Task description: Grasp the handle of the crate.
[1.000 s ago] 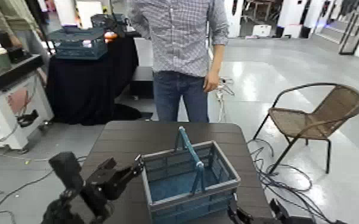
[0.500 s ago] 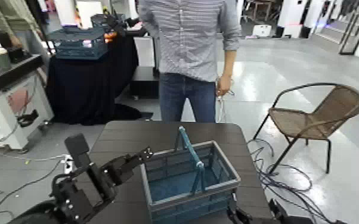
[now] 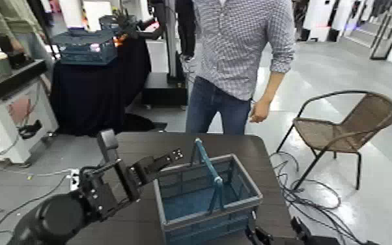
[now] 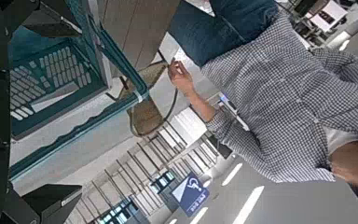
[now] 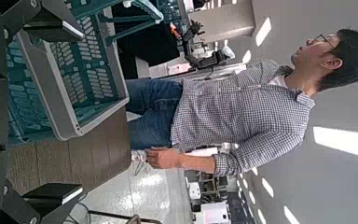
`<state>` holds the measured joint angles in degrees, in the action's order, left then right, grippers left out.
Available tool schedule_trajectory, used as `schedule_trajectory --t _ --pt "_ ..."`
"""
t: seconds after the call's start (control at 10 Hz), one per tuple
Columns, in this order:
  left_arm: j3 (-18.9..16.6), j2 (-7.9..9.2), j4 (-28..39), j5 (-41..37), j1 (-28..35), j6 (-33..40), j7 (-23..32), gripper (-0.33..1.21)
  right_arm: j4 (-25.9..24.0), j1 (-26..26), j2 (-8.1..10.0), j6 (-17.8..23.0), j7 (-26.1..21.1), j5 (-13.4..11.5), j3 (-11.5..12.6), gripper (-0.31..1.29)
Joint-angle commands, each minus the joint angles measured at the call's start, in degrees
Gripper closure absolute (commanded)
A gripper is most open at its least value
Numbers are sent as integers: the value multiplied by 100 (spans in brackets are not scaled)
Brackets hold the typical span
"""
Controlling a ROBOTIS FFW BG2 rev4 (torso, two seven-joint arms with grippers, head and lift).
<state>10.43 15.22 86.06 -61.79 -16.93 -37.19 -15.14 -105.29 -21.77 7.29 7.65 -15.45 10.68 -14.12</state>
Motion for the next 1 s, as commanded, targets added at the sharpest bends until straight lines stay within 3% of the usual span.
schedule_trajectory --t 0.1,1.0 --pt "355 -80 -775 -448 -504 -253 37 11 8 15 0 0 7 13 -21 16" --pt "1445 -291 -2190 -1933 -1471 -499 160 11 79 85 18 44 7 75 -100 16"
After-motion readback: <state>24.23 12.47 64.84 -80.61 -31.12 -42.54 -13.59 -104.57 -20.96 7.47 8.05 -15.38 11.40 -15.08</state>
